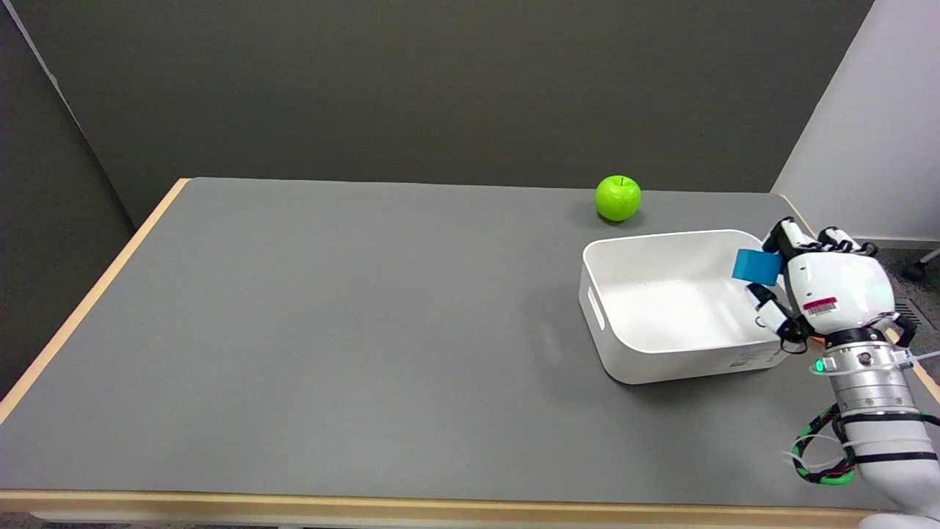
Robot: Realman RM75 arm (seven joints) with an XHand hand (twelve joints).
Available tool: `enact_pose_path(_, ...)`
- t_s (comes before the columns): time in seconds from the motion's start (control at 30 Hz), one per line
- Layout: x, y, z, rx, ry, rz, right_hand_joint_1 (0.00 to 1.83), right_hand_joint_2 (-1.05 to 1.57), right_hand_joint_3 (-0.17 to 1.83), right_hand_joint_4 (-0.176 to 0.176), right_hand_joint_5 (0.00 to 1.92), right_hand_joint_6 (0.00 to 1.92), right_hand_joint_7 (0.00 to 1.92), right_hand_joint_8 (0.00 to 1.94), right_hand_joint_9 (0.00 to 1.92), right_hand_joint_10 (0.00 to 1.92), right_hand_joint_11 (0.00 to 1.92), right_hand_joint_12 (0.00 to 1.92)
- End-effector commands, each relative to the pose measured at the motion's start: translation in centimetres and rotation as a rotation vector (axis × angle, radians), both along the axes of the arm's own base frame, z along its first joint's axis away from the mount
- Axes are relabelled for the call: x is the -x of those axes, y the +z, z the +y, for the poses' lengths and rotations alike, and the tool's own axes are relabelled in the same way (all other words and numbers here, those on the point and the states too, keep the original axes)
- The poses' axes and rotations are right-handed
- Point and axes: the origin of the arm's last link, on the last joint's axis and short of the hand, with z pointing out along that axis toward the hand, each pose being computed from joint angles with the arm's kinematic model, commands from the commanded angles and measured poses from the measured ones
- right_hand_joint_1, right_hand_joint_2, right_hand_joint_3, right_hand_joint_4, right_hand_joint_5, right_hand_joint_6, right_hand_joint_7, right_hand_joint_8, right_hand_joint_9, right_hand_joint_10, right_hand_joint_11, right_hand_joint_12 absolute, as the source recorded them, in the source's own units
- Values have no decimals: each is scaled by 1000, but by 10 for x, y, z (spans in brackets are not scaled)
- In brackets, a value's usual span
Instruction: Place the blue cube in the box.
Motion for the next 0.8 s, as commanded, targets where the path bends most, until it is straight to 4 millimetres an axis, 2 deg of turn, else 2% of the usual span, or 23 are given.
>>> enact_pose_path(0.03,-9,-18,-28,-116,38,-60,769,680,908,98,299,618,587,754,641,1260,216,1854)
enact_pose_path(0.1,-12,-19,-33,-128,36,-60,541,589,899,109,184,427,288,421,298,861,295,1538)
enact_pose_path(0.17,-13,-19,-36,-135,35,-59,440,569,851,103,147,358,119,266,129,696,146,1351)
enact_pose_path(0.23,-14,-19,-37,-137,36,-52,421,559,855,101,140,361,76,258,96,668,118,1332)
enact_pose_path(0.3,-13,-19,-35,-136,37,-42,413,529,882,103,125,387,69,210,82,659,97,1328)
enact_pose_path(0.43,-12,-22,-30,-128,65,-56,399,549,862,106,156,380,69,249,103,664,140,1349)
enact_pose_path(0.53,-20,-33,-24,-180,156,-92,359,514,890,103,122,390,83,195,103,661,125,1329)
enact_pose_path(0.7,-55,-80,-11,-437,406,-142,325,555,904,86,113,356,141,244,179,726,190,1393)
enact_pose_path(0.8,-70,-107,-3,-558,477,-117,355,661,888,63,194,413,410,446,398,1000,429,1657)
